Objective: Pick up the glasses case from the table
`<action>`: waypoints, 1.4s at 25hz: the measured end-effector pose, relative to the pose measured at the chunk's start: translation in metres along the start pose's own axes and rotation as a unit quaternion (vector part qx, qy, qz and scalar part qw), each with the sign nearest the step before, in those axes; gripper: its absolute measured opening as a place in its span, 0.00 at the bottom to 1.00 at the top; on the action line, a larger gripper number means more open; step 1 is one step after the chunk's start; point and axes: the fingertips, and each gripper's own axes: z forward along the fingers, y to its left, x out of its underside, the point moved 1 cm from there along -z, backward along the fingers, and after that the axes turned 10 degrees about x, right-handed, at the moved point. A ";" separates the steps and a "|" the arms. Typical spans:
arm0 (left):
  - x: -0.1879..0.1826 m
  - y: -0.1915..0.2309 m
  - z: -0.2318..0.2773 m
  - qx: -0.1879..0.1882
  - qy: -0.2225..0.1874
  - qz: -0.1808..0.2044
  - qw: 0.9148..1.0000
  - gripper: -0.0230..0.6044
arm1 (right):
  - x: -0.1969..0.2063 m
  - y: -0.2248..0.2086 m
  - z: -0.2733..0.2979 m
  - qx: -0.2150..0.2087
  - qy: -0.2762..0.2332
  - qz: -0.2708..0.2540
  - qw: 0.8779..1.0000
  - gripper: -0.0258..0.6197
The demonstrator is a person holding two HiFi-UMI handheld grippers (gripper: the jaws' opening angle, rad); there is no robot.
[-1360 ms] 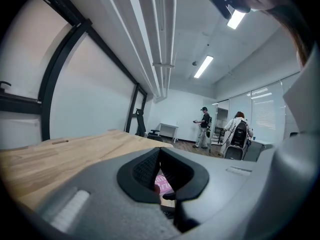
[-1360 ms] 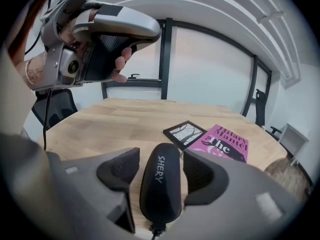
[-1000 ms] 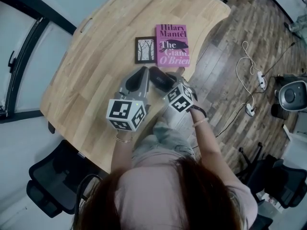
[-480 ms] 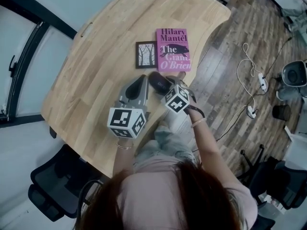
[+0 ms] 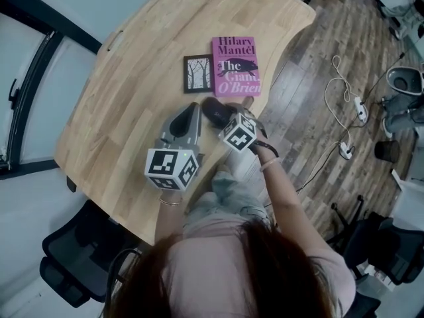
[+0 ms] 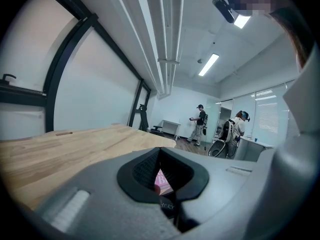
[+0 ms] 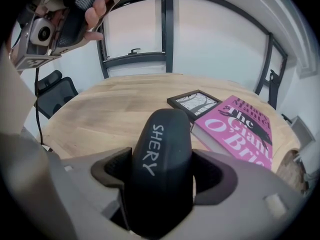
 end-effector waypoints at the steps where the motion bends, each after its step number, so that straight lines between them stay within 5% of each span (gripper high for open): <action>1: 0.001 0.000 0.000 0.000 0.001 -0.001 1.000 0.05 | 0.000 0.000 0.000 -0.002 -0.003 0.003 1.000 0.61; 35: -0.004 -0.023 -0.026 0.008 -0.003 0.019 1.000 0.05 | -0.014 -0.009 -0.057 0.076 -0.110 0.075 0.988 0.60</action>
